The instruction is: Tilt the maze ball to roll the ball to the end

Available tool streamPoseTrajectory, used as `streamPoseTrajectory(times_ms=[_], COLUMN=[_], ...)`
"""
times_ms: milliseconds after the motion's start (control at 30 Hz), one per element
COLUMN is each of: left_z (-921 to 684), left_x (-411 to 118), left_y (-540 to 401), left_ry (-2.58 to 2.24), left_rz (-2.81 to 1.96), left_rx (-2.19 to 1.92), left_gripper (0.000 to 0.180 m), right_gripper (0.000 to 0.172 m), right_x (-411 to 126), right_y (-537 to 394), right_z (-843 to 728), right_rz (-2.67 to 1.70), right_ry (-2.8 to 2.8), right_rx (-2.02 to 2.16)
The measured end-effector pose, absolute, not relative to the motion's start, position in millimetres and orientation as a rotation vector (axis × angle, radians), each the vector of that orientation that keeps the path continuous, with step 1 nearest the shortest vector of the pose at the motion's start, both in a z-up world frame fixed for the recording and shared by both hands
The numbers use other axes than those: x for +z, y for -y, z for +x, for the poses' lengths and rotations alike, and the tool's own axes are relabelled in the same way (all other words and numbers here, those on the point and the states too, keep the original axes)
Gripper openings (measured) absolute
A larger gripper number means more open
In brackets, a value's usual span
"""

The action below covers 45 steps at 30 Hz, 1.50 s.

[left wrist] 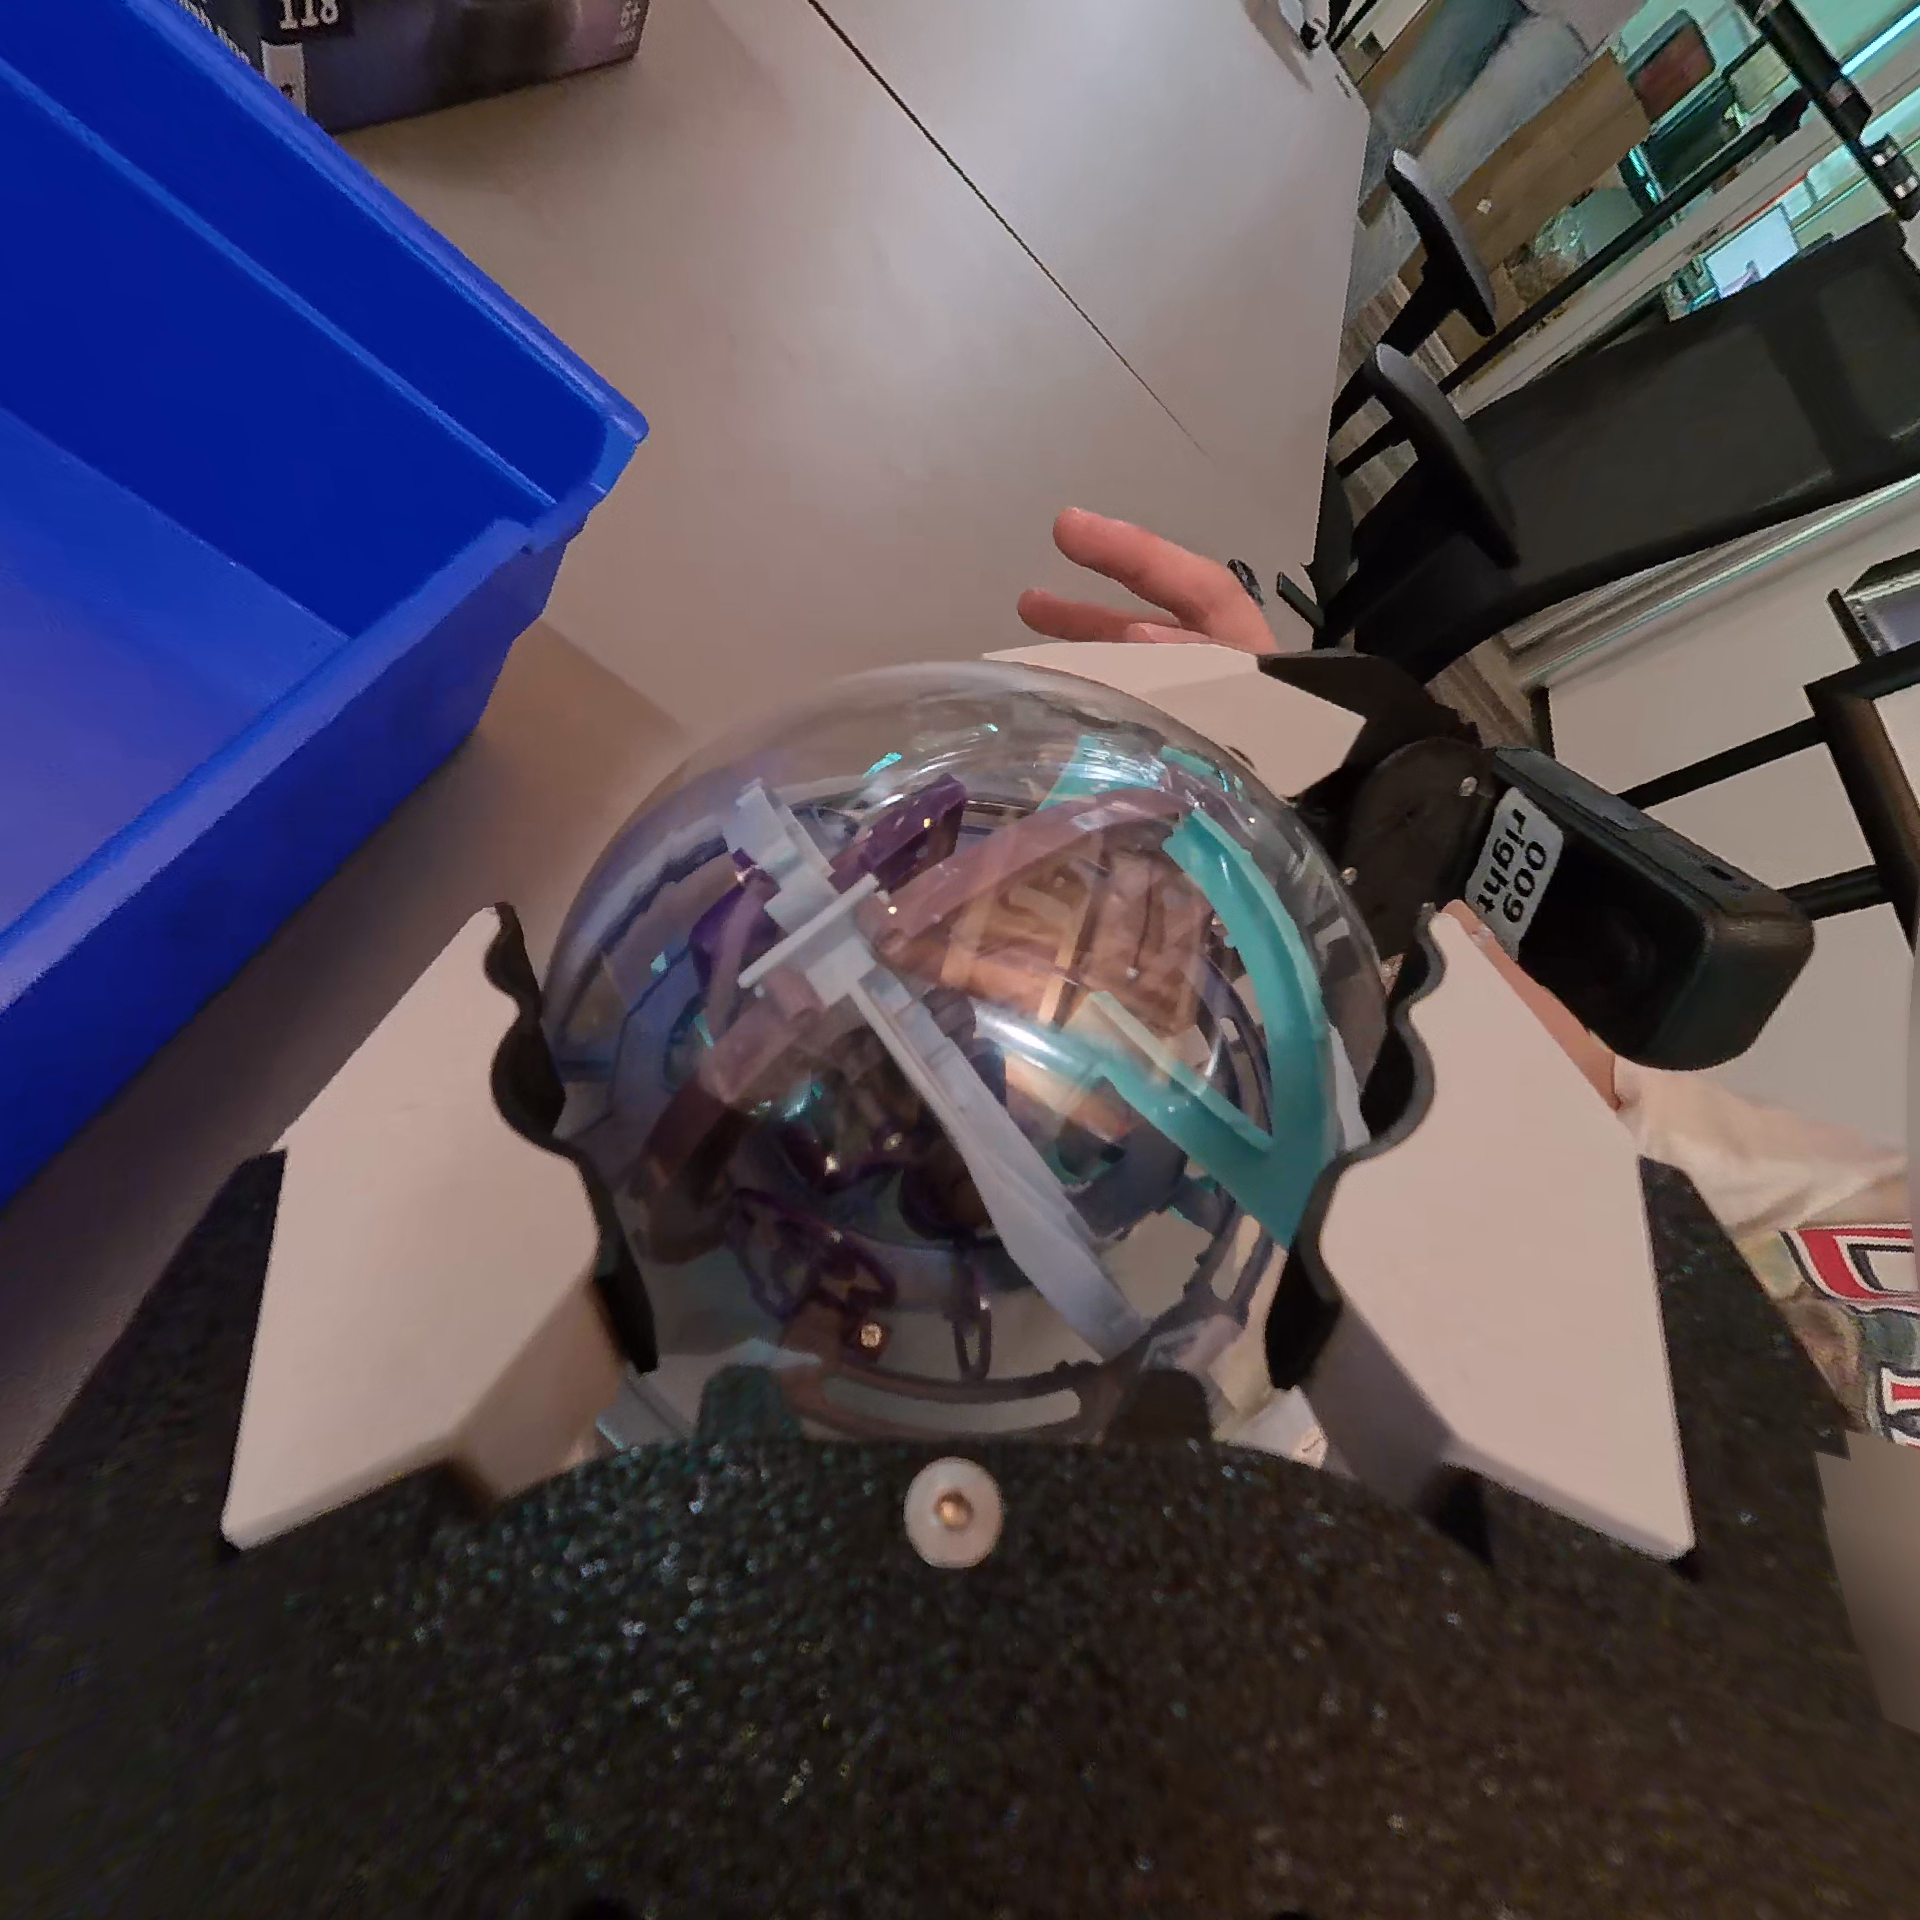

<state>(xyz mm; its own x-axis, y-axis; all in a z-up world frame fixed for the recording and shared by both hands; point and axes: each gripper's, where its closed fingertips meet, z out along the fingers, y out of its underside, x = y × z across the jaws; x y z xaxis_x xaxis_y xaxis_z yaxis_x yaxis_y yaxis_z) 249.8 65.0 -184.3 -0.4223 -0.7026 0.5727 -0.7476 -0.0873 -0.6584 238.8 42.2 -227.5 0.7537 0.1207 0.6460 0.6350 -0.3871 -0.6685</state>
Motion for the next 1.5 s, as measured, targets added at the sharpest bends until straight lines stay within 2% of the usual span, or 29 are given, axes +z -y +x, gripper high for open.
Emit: streamPoseTrajectory(times_ms=[267, 433, 667, 833, 1033, 1500], left_z=[255.3, 261.9, 260.8, 254.5, 239.5, 218.5], left_x=[-183.9, -183.0, -181.1, -173.4, -162.9, -158.9], left_y=[-70.5, -78.3, -79.5, -79.7, -64.7, -59.1], left_ry=[2.049, 2.043, 2.031, 2.189, 2.545, 2.677], left_rz=[1.718, 1.777, 1.737, 1.576, 1.172, 0.799], left_rx=[1.572, 1.601, 1.639, 1.738, 1.863, 1.987], left_gripper=[0.151, 0.151, 0.151, 0.146, 0.153, 0.153], right_gripper=[0.128, 0.140, 0.145, 0.149, 0.153, 0.157], right_x=[-201.6, -204.1, -198.0, -200.8, -207.2, -205.6], right_y=[-41.7, -52.5, -71.3, -77.7, -79.8, -84.0], right_z=[221.4, 221.2, 220.7, 219.7, 218.2, 206.3], right_rz=[-1.787, -1.786, -1.750, -1.754, -1.776, -1.698], right_ry=[0.595, 0.609, 0.638, 0.724, 0.762, 0.696], right_rx=[-0.629, -0.677, -0.696, -0.728, -0.701, -0.782])
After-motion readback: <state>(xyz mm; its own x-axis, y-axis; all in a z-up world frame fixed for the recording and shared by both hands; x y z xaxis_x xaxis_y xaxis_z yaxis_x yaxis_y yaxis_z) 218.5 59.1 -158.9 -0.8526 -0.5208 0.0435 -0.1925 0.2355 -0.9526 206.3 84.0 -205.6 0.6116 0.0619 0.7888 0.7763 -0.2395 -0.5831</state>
